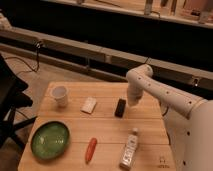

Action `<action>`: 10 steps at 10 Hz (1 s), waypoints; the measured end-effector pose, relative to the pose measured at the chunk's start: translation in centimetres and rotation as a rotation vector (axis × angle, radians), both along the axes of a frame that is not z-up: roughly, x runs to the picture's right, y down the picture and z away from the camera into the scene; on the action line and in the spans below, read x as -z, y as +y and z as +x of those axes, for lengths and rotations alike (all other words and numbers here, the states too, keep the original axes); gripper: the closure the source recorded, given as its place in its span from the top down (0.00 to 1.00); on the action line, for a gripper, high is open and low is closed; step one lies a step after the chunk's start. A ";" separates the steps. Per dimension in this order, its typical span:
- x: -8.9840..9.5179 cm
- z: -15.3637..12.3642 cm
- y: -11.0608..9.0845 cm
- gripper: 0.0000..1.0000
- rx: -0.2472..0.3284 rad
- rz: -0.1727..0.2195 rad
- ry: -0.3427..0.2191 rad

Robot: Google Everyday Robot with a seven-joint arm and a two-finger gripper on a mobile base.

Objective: Push the eraser across the table

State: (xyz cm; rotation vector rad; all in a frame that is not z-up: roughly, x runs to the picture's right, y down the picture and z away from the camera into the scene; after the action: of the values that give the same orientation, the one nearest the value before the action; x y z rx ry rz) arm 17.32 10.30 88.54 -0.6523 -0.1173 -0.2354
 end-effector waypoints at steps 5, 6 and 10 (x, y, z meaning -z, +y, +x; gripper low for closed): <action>-0.4 -0.5 0.6 0.03 0.008 -0.016 -0.024; -0.6 -0.9 0.8 0.03 0.014 -0.020 -0.034; -1.0 -2.0 1.2 0.03 0.026 -0.024 -0.072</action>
State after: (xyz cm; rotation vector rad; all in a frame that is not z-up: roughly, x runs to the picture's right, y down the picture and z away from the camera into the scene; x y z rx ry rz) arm 15.35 11.50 89.59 -0.6698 -0.1813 -0.2836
